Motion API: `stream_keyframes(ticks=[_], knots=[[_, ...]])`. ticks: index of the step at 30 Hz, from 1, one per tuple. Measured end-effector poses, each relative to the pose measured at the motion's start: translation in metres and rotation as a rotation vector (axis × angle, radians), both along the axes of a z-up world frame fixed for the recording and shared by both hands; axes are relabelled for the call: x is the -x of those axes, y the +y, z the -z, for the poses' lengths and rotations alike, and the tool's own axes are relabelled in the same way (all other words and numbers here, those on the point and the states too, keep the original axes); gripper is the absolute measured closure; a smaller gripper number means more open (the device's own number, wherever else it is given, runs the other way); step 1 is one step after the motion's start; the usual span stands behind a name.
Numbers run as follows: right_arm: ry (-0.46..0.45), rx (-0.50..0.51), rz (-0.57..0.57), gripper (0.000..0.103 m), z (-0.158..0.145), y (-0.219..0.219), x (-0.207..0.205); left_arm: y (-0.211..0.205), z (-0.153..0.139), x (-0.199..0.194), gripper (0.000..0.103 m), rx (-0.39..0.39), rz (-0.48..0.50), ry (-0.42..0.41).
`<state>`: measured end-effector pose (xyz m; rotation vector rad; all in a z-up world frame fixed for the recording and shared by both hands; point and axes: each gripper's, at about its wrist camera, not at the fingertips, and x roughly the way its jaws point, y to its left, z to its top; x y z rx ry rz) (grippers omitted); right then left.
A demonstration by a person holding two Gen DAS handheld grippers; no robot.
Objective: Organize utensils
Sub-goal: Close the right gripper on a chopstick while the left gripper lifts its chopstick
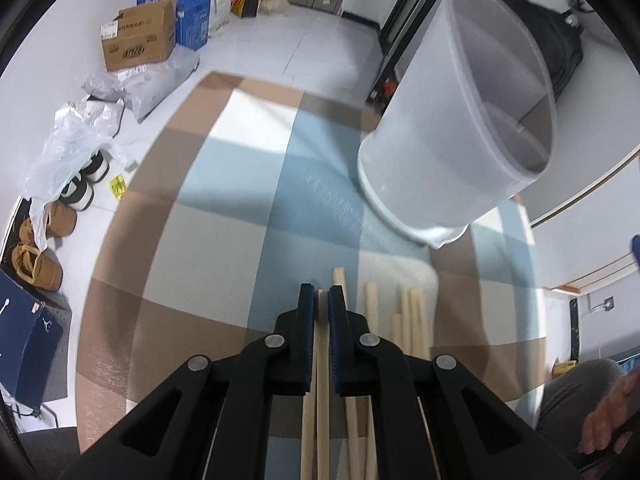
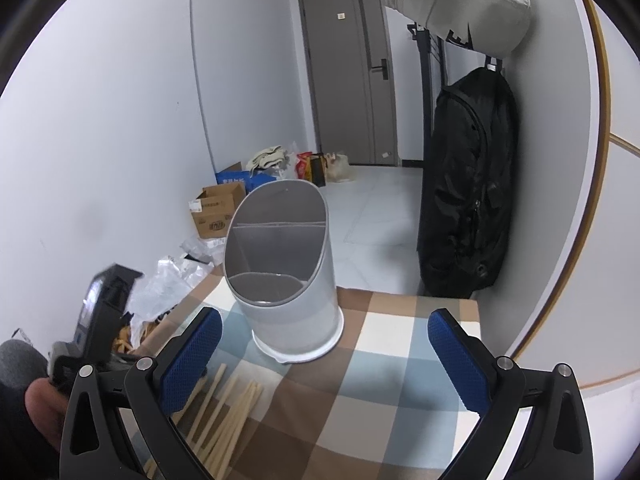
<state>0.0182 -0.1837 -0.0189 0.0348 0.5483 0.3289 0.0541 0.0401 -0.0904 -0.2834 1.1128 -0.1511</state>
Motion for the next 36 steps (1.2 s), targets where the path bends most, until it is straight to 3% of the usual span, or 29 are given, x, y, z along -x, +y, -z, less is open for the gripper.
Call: stream_keyframes(ticks=[7,12,14,18,20,23,29,36], knots=[[0.072,-0.016,-0.044,0.000,0.012,0.007,-0.003,0.014,-0.021,0.007,0.100,0.130,-0.034,-0.062],[0.229,-0.139,-0.111,0.003,0.024,0.011,-0.011,0.025,-0.042,0.013,0.100,0.194,-0.054,-0.126],[0.288,-0.173,-0.145,0.014,0.027,0.019,-0.012,0.033,-0.049,0.017,0.100,0.218,-0.069,-0.156],[0.409,-0.225,-0.237,0.020,0.041,0.050,-0.012,0.052,-0.057,0.021,0.100,0.240,-0.104,-0.203],[0.507,-0.266,-0.275,0.033,0.053,0.071,-0.019,0.059,-0.060,0.023,0.100,0.240,-0.119,-0.228],[0.599,-0.304,-0.302,0.041,0.068,0.096,-0.030,0.072,-0.064,0.028,0.100,0.233,-0.148,-0.275],[0.709,-0.228,-0.296,0.061,0.092,0.134,-0.051,0.092,-0.070,0.037,0.100,0.237,-0.196,-0.333],[0.801,-0.091,-0.252,0.067,0.108,0.153,-0.071,0.113,-0.072,0.041,0.100,0.257,-0.247,-0.367]])
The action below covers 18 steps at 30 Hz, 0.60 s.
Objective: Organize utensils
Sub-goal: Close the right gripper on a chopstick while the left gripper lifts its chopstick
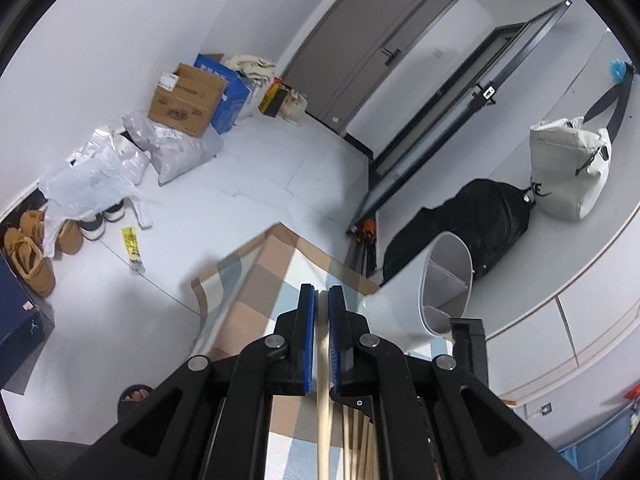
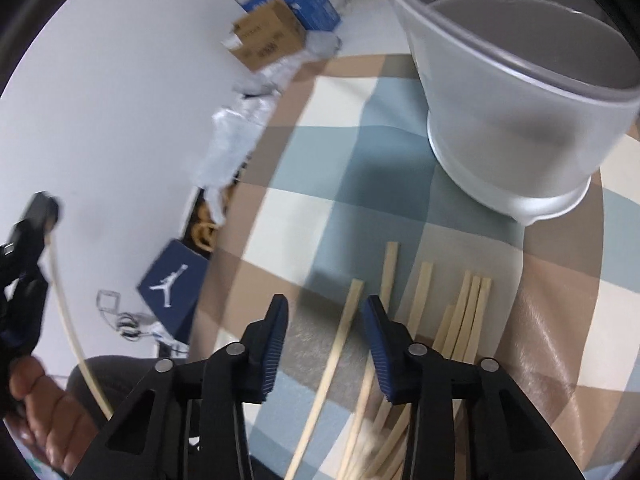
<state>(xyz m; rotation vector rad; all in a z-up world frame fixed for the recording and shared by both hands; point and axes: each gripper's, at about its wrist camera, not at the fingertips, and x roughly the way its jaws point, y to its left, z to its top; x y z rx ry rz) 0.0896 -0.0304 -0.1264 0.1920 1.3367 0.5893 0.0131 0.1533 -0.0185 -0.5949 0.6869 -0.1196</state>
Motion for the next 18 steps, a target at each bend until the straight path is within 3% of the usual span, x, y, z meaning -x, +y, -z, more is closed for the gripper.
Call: stream_keyframes(ticks=[7,10,15,18], knots=[[-0.018,0.150,-0.030,0.068,0.005,0.021,-0.007,0.003,-0.007,0.008,0.100,-0.044,-0.041,-0.056],[0.011,0.168,-0.046,0.072,0.012,0.030,-0.012,0.005,-0.006,0.008,0.100,-0.033,-0.042,-0.060],[-0.038,0.234,-0.071,0.077,0.011,0.038,-0.010,0.008,-0.005,0.008,0.100,-0.032,-0.049,-0.056],[-0.076,0.276,-0.080,0.095,0.013,0.040,-0.005,0.008,-0.005,0.008,0.100,-0.043,-0.055,-0.059]])
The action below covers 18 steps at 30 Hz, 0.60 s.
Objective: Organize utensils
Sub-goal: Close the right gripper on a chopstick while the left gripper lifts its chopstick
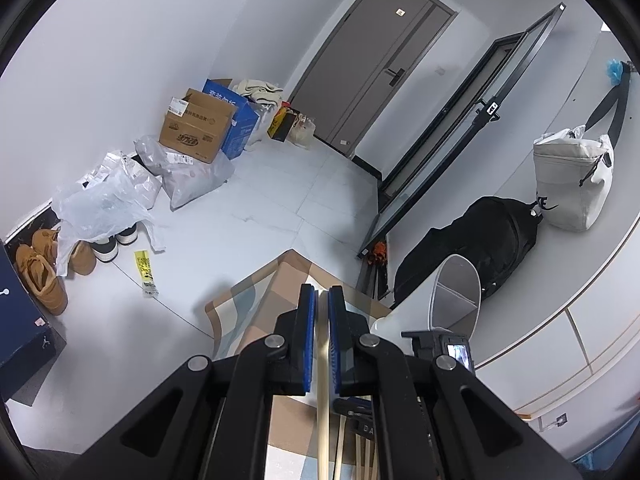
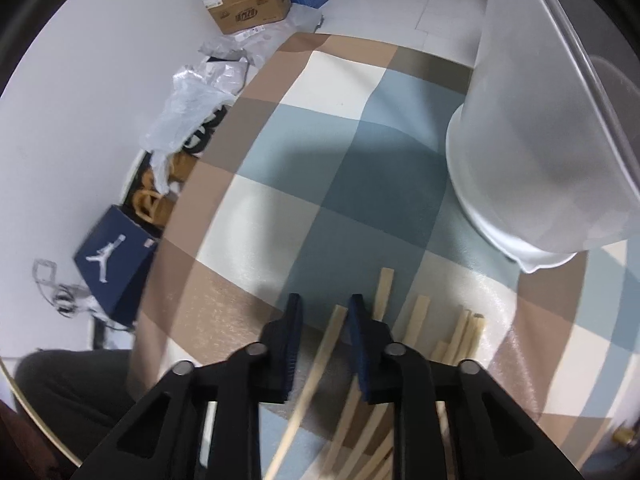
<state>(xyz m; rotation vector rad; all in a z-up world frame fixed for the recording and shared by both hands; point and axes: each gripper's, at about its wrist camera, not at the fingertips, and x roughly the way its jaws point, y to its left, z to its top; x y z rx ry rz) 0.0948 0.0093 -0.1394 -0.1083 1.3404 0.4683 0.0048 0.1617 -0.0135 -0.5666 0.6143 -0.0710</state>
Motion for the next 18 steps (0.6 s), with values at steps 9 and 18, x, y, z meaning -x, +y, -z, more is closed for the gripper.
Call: stream_keyframes(ticks=[9,18], knots=[[-0.131,-0.163,0.063,0.103,-0.028,-0.034,0.004,-0.009,-0.004,0.001,0.100,-0.019,0.001,-0.037],[0.010,-0.280,0.017,0.099,-0.014,-0.038,-0.001,-0.019,-0.005,0.000,0.100,-0.029,-0.017,-0.029]])
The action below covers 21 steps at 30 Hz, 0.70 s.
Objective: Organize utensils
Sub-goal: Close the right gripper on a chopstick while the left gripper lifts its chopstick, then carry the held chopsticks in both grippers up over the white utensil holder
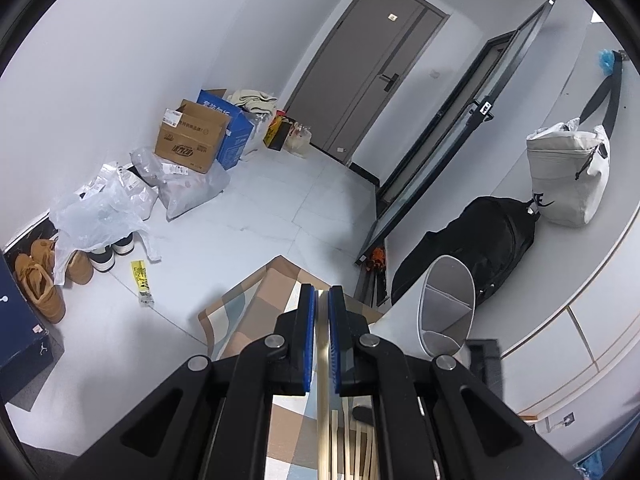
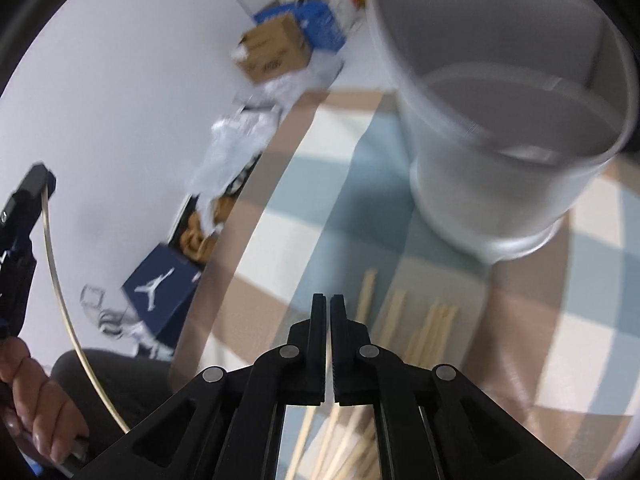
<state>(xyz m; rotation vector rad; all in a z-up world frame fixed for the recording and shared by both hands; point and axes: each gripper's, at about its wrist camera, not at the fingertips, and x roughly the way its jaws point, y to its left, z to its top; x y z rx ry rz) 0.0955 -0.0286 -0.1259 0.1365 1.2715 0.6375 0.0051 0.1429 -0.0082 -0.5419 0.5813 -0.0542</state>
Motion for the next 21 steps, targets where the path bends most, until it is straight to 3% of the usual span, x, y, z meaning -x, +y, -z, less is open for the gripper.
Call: stream_keyframes(ticks=[2,6,15,18,21], knots=[[0.034,0.030,-0.007,0.091,0.011,0.009,-0.005,0.001,0.001,0.000,0.100,-0.005,-0.013,0.008],[0.059,0.103,-0.010,0.090,0.022,0.019,-0.007,0.003,0.006,0.001,0.100,-0.018,-0.027,0.026],[-0.056,0.288,-0.044,0.089,0.014,0.049,0.004,0.008,0.005,0.002,0.100,-0.017,-0.030,0.025],[-0.097,0.319,-0.039,0.092,0.013,0.055,0.010,0.006,0.002,0.003,0.100,-0.024,-0.029,0.009],[-0.098,0.284,-0.017,0.096,0.013,0.046,0.010,0.005,0.001,0.004,0.100,-0.030,-0.026,-0.002]])
